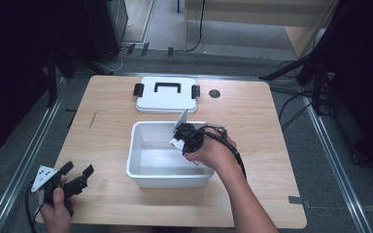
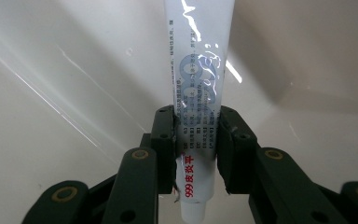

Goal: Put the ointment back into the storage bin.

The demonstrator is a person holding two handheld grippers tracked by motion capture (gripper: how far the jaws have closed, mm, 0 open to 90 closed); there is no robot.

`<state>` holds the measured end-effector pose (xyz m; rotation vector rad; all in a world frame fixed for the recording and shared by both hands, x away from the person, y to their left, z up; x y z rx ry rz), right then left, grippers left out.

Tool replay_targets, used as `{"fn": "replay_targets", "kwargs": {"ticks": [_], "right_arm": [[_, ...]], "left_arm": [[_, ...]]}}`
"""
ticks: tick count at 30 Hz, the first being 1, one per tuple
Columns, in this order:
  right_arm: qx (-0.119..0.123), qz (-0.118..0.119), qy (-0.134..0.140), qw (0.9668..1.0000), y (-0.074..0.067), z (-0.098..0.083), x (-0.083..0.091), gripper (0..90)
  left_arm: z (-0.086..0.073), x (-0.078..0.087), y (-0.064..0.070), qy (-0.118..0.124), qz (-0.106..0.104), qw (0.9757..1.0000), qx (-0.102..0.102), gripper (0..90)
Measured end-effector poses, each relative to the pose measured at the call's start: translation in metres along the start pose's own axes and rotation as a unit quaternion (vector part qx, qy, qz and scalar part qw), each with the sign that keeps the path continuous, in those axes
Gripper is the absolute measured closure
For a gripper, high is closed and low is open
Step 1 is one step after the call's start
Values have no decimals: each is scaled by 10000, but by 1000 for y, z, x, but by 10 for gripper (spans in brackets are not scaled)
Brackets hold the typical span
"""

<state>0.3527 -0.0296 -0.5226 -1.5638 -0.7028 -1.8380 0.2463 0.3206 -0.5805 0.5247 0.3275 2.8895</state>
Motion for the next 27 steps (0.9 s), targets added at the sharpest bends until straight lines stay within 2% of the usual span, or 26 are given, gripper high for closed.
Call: {"fn": "replay_targets", "kwargs": {"ticks": [4, 11, 27], "right_arm": [[-16, -16, -62, 10000, 0, -1, -2, 714], [141, -58, -124, 9998, -1, -2, -7, 712], [155, -24, -226, 9996, -3, -1, -13, 710]], "left_arm": [[0, 0, 0, -3, -1, 10000, 2, 167], [0, 0, 0, -10, 1, 10000, 5, 168], [0, 0, 0, -20, -4, 10000, 19, 168]]}}
Point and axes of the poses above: each handheld gripper's, and its own axes: x roughly backward along the jaws, z roughly out of its top, y roughly to its right, the point moved 7 cm from there along -x, roughly forward along the jaws, and after that the axes turned 4 degrees about y, right-handed, at the moved point
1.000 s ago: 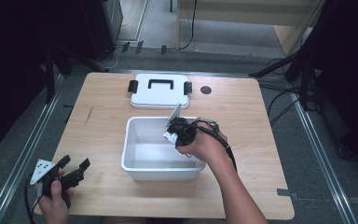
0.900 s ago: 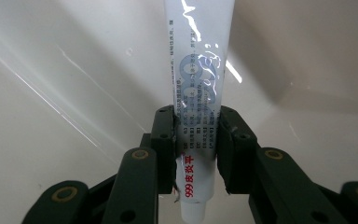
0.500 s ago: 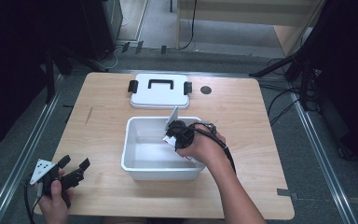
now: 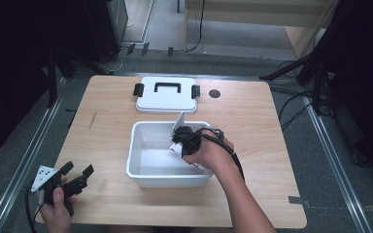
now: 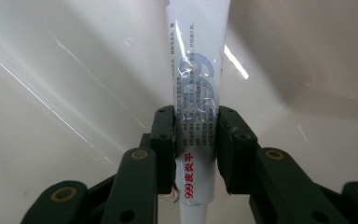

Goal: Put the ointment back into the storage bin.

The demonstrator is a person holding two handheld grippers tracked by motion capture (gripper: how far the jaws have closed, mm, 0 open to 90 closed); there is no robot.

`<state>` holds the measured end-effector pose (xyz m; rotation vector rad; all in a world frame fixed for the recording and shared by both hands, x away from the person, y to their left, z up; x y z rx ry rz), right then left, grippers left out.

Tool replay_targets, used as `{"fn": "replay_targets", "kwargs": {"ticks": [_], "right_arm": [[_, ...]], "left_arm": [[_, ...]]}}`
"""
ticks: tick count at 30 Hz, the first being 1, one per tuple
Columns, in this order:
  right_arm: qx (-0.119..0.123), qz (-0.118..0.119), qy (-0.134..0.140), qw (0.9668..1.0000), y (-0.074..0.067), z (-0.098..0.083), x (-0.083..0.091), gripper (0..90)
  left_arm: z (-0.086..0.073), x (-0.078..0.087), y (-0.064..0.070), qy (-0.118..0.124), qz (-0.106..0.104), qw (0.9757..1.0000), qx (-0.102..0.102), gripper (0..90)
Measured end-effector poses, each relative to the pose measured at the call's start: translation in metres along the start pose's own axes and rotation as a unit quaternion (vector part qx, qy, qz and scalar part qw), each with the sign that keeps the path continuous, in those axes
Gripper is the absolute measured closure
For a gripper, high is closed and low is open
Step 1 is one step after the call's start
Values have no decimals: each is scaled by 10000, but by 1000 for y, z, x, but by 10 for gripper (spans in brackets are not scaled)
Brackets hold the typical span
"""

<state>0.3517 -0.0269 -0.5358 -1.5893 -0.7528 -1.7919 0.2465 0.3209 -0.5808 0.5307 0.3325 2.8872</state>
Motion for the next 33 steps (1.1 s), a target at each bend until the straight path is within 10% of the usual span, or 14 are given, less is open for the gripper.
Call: {"fn": "replay_targets", "kwargs": {"ticks": [14, 33], "right_arm": [[-55, 72, 44, 9999, 1, 1, 1, 716], [298, 150, 714, 9969, -12, 2, 51, 417]], "left_arm": [[0, 0, 0, 1, -5, 10000, 18, 168], [0, 0, 0, 3, -12, 10000, 15, 168]]}}
Point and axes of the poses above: each handheld gripper's, and its own axes: x roughly backward along the jaws, z roughly out of its top, y roughly to its right, the point moved 7 cm from there along -x, roughly forward along the jaws, and after that the axes turned 4 degrees about y, right-handed, at the moved point
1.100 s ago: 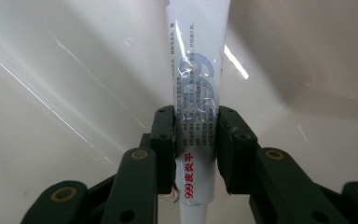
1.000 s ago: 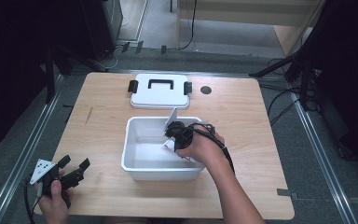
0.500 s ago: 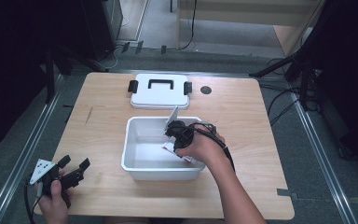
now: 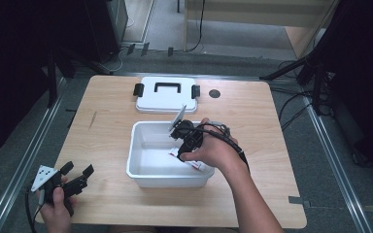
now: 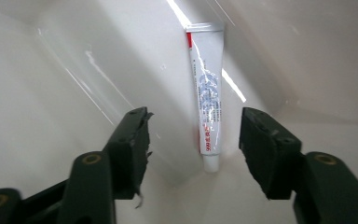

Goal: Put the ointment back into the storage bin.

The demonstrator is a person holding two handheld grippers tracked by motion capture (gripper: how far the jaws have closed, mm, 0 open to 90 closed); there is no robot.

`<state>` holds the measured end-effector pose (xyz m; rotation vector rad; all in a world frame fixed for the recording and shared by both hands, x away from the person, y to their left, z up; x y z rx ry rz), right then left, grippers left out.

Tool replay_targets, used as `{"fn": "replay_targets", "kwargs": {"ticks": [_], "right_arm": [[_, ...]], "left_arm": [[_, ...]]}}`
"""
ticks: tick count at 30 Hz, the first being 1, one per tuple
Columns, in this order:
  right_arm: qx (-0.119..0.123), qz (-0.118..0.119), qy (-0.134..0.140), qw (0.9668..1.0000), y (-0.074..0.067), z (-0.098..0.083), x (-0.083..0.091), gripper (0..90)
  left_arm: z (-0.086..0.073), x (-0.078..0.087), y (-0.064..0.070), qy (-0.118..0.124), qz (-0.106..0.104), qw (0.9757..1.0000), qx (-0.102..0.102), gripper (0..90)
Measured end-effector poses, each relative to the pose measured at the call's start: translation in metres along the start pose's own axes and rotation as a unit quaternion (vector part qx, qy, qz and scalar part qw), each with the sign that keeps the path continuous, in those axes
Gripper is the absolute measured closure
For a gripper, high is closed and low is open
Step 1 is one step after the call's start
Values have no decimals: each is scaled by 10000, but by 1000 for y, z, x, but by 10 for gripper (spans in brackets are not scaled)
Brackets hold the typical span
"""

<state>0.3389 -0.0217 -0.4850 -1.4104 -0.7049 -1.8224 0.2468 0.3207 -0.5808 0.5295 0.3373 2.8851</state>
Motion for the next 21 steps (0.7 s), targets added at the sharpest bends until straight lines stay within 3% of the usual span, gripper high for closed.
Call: {"fn": "replay_targets", "kwargs": {"ticks": [7, 11, 13, 21], "right_arm": [[58, 90, 192, 9998, 3, -4, 19, 244], [-119, -49, 245, 9996, 12, -7, 32, 143], [-206, -183, 336, 9991, 20, -10, 38, 130], [-586, -356, 570, 9960, 45, -30, 56, 65]], "left_arm": [[0, 0, 0, 8, 2, 10000, 9, 168], [0, 0, 0, 6, 5, 10000, 6, 168], [0, 0, 0, 8, 3, 10000, 5, 168], [0, 0, 0, -5, 7, 10000, 3, 168]]}}
Point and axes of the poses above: each handheld gripper's, and its own axes: x roughly backward along the jaws, z roughly out of its top, y roughly to its right, the point moved 7 cm from there along -x, roughly forward along the jaws, and after that the axes turned 4 degrees about y, right-handed, at the moved point
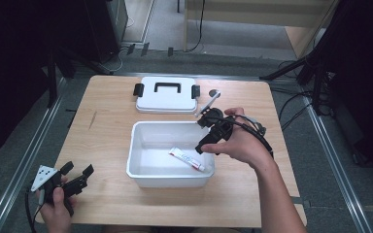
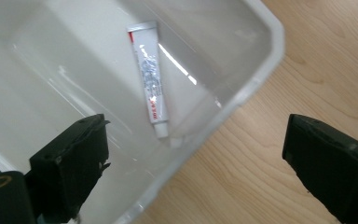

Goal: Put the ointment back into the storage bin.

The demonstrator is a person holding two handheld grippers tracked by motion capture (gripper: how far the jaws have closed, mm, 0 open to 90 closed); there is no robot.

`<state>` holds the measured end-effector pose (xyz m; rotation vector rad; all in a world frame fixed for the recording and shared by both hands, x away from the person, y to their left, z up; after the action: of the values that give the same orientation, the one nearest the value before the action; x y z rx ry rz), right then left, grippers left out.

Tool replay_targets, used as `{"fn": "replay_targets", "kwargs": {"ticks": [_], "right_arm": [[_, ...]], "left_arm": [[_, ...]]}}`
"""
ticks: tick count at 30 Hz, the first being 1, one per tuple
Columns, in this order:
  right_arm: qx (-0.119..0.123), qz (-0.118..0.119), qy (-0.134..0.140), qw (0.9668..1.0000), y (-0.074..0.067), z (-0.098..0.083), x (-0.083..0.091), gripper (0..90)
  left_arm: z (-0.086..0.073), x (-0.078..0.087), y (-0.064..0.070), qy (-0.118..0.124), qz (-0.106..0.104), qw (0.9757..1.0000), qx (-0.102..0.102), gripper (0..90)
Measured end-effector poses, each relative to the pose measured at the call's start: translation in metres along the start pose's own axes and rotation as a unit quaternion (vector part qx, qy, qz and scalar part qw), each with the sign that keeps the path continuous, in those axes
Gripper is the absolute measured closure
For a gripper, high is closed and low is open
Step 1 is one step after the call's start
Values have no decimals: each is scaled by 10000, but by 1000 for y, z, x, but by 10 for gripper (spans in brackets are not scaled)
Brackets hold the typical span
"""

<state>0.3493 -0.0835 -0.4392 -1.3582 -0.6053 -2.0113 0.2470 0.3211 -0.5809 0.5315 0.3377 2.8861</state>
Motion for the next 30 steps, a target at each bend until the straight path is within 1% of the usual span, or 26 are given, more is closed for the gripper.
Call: {"fn": "replay_targets", "kwargs": {"ticks": [1, 2, 3, 4, 5, 8, 9, 10, 13, 15, 20, 24, 25, 26, 29, 30], "right_arm": [[0, 0, 0, 10000, 0, 0, 0, 65], [-41, -21, 37, 10000, 4, -2, 1, 57], [-157, -90, 58, 9998, 12, -9, 3, 35], [-195, -112, 83, 9997, 16, -12, 4, 25], [-307, -122, 113, 9994, 19, -15, 4, 23], [-494, -80, 226, 9985, 29, -24, 4, 14], [-494, -80, 226, 9985, 29, -24, 4, 14], [-622, -74, 237, 9978, 35, -31, 4, 10], [-784, -128, 280, 9964, 45, -42, 1, 9], [-908, -122, 315, 9953, 51, -49, 0, 9], [-1128, -105, 436, 9926, 63, -69, -8, 0], [-1363, -117, 642, 9885, 74, -85, -15, 0], [-1363, -117, 642, 9885, 74, -85, -15, 0], [-1414, -130, 741, 9871, 77, -89, -15, 0], [-1589, -158, 1089, 9811, 85, -99, -16, 0], [-1616, -253, 1231, 9788, 90, -105, -18, 0]], "left_arm": [[0, 0, 0, 0, 0, 10000, 0, 168], [0, 0, 0, -4, 0, 10000, -8, 168], [0, 0, 0, -8, -1, 10000, -16, 168], [0, 0, 0, -6, -4, 10000, -16, 168], [0, 0, 0, -13, -5, 10000, -5, 168], [0, 0, 1, -20, -5, 10000, -22, 168], [0, 0, 1, -20, -5, 10000, -22, 168], [0, 0, 1, -18, 1, 10000, -16, 168], [0, 0, 1, -12, 3, 10000, -8, 168], [0, 0, 1, -12, 4, 10000, -6, 168], [0, 0, 1, -17, 2, 10000, -18, 168], [0, 0, 1, -16, 5, 10000, -19, 167], [0, 0, 1, -16, 5, 10000, -19, 168], [0, 0, 1, -19, 3, 10000, -18, 168], [0, 0, 1, -14, 2, 10000, -6, 168], [0, 0, 1, -18, 6, 10000, -19, 168]]}}
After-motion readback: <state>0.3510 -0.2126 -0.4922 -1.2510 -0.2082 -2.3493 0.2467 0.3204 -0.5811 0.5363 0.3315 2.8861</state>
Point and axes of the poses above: each handheld gripper's, and its own axes: x roughly backward along the jaws, z roughly out of its top, y roughly to its right, the point moved 7 cm from there along -x, roughly forward along the jaws, and after that the axes turned 4 degrees about y, right-handed, at the moved point
